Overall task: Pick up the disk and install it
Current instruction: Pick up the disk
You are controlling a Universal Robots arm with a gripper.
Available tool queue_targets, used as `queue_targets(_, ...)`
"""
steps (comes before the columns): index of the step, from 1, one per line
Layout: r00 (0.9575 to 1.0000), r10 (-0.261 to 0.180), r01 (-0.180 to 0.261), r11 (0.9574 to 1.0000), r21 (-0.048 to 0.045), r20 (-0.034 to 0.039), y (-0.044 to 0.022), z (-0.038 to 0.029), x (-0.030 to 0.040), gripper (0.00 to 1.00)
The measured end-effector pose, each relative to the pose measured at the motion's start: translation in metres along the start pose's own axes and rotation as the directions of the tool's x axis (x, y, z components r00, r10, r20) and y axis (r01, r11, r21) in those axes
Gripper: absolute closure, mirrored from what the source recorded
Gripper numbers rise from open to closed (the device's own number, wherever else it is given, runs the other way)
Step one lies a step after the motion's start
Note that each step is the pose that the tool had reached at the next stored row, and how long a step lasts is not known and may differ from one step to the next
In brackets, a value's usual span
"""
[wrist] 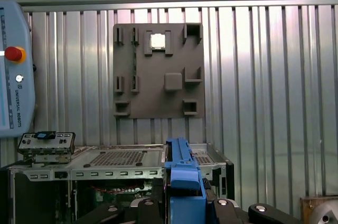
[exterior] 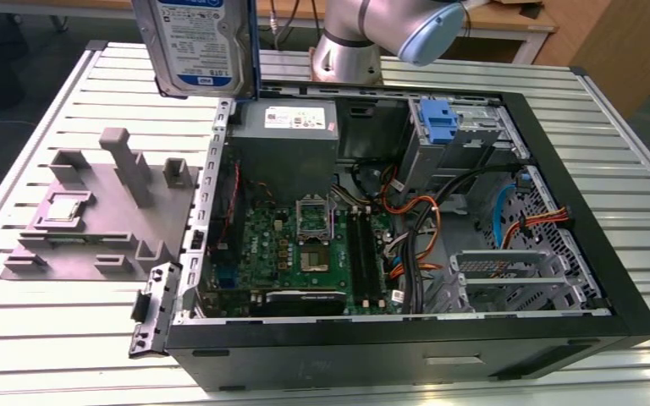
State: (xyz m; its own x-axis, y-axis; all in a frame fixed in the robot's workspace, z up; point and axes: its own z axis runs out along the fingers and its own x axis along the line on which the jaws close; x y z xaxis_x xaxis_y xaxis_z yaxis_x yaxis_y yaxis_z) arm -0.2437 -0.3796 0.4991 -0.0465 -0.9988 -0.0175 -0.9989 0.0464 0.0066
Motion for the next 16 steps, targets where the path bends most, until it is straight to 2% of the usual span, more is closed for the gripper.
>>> queue_targets(6, 1.0, 0.0, 0.0, 1.0, 0.0, 0.0, -0.0066, 0.0, -0.0003, 0.64)
queue_targets(16, 1.0, 0.0, 0.0, 1.0, 0.0001, 0.0001, -0.008, 0.0, -0.0004, 0.64)
